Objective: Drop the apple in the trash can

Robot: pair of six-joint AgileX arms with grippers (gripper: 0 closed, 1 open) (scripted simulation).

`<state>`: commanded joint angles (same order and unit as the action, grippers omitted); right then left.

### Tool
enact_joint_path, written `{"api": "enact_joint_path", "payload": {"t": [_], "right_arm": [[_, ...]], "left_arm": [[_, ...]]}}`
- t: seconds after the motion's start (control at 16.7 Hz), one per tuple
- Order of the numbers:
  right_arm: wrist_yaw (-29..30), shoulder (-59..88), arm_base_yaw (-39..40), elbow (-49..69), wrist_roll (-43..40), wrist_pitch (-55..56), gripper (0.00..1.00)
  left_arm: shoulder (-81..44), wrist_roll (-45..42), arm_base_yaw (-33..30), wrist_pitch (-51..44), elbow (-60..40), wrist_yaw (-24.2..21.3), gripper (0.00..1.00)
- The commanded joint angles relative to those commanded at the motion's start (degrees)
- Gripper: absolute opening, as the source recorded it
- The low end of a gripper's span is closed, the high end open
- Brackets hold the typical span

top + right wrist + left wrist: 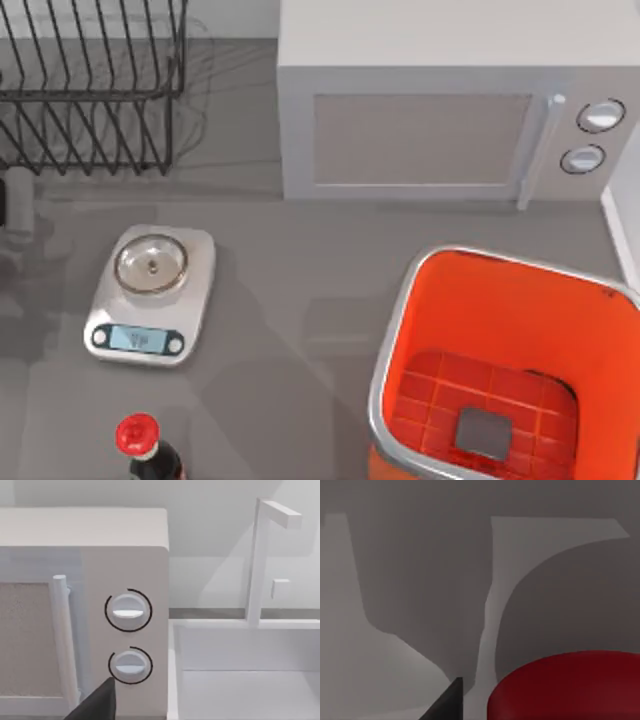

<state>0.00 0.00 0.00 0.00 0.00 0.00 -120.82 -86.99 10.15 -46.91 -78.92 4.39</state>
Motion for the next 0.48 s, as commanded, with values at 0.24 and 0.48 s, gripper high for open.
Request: {"api": "enact_joint_path", "payload": {"t": [0.24, 0.48], "right_arm": [[0.0, 0.0, 0.0, 0.0, 0.0, 0.0, 1.00], [0.0, 0.0, 0.0, 0.0, 0.0, 0.0, 1.00]], "left_arm": [[0.0, 0.0, 0.0, 0.0, 0.0, 0.0, 0.32], [0.0, 0.0, 0.0, 0.0, 0.0, 0.0, 0.02]]}}
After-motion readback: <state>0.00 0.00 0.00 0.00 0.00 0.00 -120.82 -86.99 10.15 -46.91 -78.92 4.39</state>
